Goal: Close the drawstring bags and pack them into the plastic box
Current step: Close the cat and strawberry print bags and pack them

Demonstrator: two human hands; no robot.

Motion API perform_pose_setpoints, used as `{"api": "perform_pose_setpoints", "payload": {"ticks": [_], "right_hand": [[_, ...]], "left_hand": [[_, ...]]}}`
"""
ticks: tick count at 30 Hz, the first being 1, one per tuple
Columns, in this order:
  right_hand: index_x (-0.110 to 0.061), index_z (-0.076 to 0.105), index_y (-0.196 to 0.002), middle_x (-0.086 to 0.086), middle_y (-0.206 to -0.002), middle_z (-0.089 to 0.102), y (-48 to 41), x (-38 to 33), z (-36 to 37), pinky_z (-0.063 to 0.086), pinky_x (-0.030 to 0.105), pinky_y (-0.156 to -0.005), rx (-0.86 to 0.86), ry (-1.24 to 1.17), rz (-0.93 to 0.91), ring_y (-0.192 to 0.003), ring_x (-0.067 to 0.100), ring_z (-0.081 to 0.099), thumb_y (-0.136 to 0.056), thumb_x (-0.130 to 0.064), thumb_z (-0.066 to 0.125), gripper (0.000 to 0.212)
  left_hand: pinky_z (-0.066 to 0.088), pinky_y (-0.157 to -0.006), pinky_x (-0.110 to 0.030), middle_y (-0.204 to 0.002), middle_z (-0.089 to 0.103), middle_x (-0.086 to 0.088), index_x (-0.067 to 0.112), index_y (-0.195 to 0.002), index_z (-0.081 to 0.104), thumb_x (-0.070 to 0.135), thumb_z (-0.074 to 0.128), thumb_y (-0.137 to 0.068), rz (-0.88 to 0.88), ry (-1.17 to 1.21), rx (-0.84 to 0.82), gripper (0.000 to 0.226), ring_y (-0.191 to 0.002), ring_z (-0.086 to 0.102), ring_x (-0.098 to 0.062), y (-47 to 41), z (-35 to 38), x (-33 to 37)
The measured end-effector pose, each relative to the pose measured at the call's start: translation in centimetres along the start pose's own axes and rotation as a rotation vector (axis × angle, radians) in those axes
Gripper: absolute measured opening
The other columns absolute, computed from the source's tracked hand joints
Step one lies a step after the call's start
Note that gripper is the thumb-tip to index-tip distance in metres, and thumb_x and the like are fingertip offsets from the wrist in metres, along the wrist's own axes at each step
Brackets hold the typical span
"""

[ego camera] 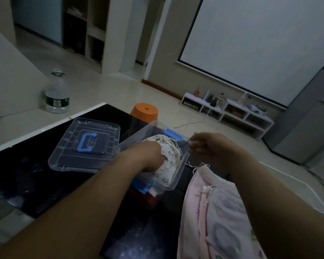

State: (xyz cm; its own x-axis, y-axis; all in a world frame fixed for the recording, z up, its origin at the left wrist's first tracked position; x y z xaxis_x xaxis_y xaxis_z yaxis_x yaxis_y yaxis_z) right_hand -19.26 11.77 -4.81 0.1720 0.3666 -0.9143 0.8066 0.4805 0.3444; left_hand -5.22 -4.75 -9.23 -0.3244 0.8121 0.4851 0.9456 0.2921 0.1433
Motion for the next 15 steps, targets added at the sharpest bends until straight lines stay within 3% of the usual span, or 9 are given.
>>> {"api": "perform_pose_setpoints", "payload": {"ticks": [3, 7, 10, 12, 15], "right_hand": [[0.001, 0.062, -0.118, 0.021, -0.102, 0.077, 0.9, -2.9, 2.0, 0.062, 0.041, -0.083, 0.021, 0.215, -0.057, -0.092, 0.030, 0.076, -0.107, -0.026, 0.057, 0.031], [-0.006, 0.072, -0.105, 0.018, -0.105, 0.075, 2.6, -2.5, 1.8, 0.062, 0.049, -0.091, 0.241, 0.685, -0.236, -0.091, 0.031, 0.072, -0.103, -0.032, 0.060, 0.029], [-0.009, 0.073, -0.096, 0.014, -0.093, 0.075, 4.8, 0.5, -1.7, 0.061, 0.042, -0.078, 0.236, 0.615, -0.241, -0.081, 0.027, 0.070, -0.104, -0.031, 0.060, 0.027], [-0.008, 0.074, -0.097, 0.013, -0.090, 0.077, 6.0, 3.4, -5.1, 0.059, 0.036, -0.069, 0.244, 0.517, -0.183, -0.075, 0.023, 0.070, -0.104, -0.029, 0.061, 0.026], [-0.008, 0.073, -0.101, 0.017, -0.098, 0.079, 7.7, 8.3, -10.0, 0.057, 0.034, -0.070, 0.326, 0.374, -0.075, -0.081, 0.025, 0.072, -0.104, -0.025, 0.062, 0.020]], "left_hand": [[0.055, -0.096, -0.042, -0.112, 0.070, -0.002, 0.018, -0.120, 0.069, 0.021, 0.051, -0.105, -0.006, -0.009, 0.131, 0.024, -0.102, 0.065, -0.020, -0.4, -0.3, 0.1], [0.057, -0.082, -0.044, -0.093, 0.068, 0.004, 0.034, -0.099, 0.062, 0.025, 0.047, -0.102, -0.030, 0.099, 0.369, 0.017, -0.085, 0.064, -0.016, -0.2, -0.5, -0.3], [0.054, -0.067, -0.036, -0.087, 0.063, 0.004, 0.031, -0.096, 0.057, 0.024, 0.048, -0.102, 0.101, 0.210, 0.522, 0.013, -0.075, 0.062, -0.013, 0.6, -0.4, 1.3], [0.056, -0.065, -0.038, -0.087, 0.063, 0.003, 0.026, -0.094, 0.060, 0.020, 0.050, -0.102, 0.198, 0.257, 0.527, 0.014, -0.075, 0.062, -0.014, 1.1, 0.1, 3.7], [0.053, -0.065, -0.037, -0.081, 0.063, 0.007, 0.024, -0.089, 0.061, 0.018, 0.050, -0.099, 0.324, 0.333, 0.470, 0.017, -0.074, 0.062, -0.013, 2.1, 1.8, 8.6]]}}
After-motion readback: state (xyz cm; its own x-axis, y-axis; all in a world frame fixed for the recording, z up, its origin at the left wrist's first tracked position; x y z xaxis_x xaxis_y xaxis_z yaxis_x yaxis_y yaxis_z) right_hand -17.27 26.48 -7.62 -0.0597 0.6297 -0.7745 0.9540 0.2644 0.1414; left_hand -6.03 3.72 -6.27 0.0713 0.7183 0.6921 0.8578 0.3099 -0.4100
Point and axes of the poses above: each hand's wrist, its own y-axis away from the middle knuckle, its own z-axis out of the palm, x = y × z, the point moved 2 cm from there along -y, towards the middle knuckle
